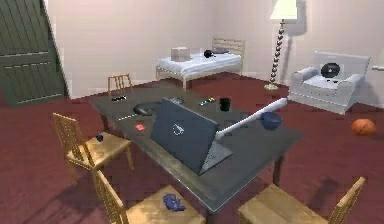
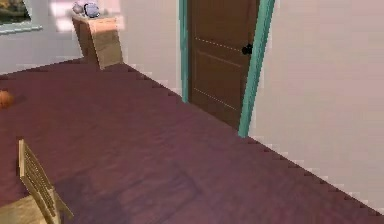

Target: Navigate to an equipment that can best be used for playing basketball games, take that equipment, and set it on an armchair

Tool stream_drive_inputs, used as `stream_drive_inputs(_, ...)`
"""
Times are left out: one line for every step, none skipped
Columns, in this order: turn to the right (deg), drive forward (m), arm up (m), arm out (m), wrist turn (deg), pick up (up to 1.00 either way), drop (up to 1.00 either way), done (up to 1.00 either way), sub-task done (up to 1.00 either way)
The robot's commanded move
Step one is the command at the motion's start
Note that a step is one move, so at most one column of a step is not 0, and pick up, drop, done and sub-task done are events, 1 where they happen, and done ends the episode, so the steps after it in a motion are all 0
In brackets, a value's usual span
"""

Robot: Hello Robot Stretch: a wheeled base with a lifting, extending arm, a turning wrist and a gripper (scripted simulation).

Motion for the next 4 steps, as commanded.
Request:
stream_drive_inputs(45.0, 0.00, 0.00, 0.00, 0.0, 0.00, 0.00, 0.00, 0.00)
stream_drive_inputs(15.0, 0.00, 0.00, 0.00, 0.0, 0.00, 0.00, 0.00, 0.00)
stream_drive_inputs(0.0, 0.75, 0.00, 0.00, 0.0, 0.00, 0.00, 0.00, 0.00)
stream_drive_inputs(-9.0, 0.00, 0.00, 0.00, 0.0, 0.00, 0.00, 0.00, 0.00)
